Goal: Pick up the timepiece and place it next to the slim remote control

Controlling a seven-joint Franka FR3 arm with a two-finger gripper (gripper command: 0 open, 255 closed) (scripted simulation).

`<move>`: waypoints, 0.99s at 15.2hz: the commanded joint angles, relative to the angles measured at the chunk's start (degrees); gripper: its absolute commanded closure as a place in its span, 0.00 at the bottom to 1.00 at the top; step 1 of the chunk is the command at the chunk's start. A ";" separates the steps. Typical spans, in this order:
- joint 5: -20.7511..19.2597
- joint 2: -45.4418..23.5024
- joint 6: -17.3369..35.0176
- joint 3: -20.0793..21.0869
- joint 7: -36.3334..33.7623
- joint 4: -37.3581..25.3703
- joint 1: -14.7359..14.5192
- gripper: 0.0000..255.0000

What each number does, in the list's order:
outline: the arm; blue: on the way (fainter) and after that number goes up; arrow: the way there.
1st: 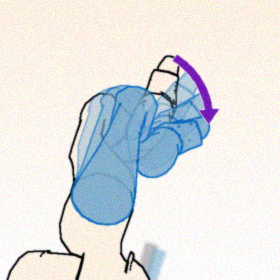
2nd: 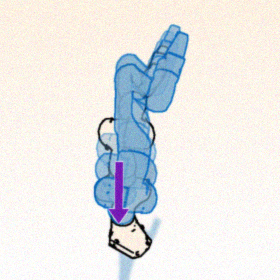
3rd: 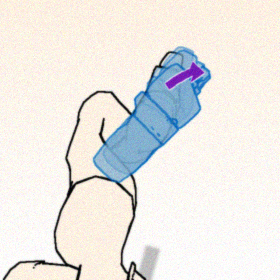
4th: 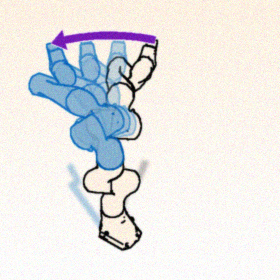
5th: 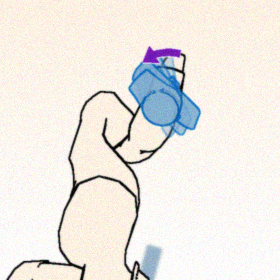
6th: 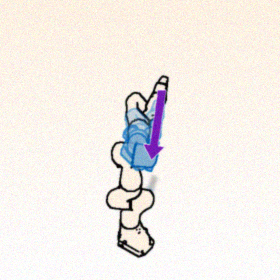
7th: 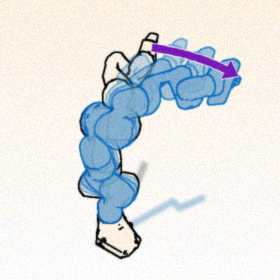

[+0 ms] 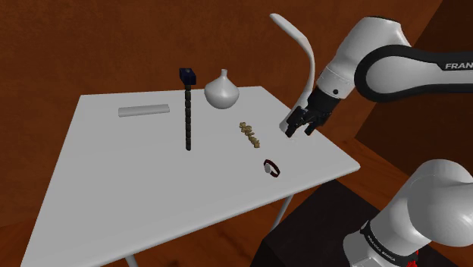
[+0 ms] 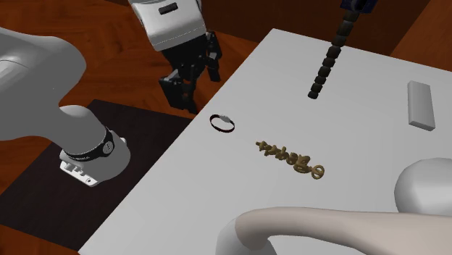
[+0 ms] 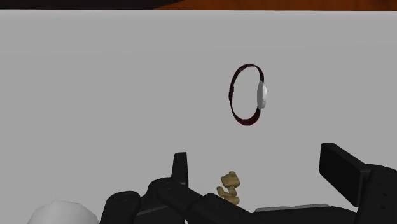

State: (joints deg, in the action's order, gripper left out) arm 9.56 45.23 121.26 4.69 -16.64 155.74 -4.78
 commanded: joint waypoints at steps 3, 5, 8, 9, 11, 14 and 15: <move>3.96 -4.04 10.09 2.82 -2.91 4.70 -2.23 0.00; 6.04 -7.04 15.35 4.24 -4.25 6.31 -3.57 0.00; 7.83 -10.50 20.43 5.37 -5.03 7.40 -4.72 0.00; 8.05 -11.40 21.55 5.48 -4.93 7.62 -4.84 0.00; 8.50 -13.28 23.82 5.69 -4.71 7.99 -5.09 0.00; 9.19 -16.28 27.26 5.95 -4.34 8.41 -5.50 0.00; 9.33 -16.88 27.92 6.00 -4.26 8.47 -5.59 0.00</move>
State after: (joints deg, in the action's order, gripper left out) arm 18.68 29.22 148.16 10.61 -21.02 164.11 -10.26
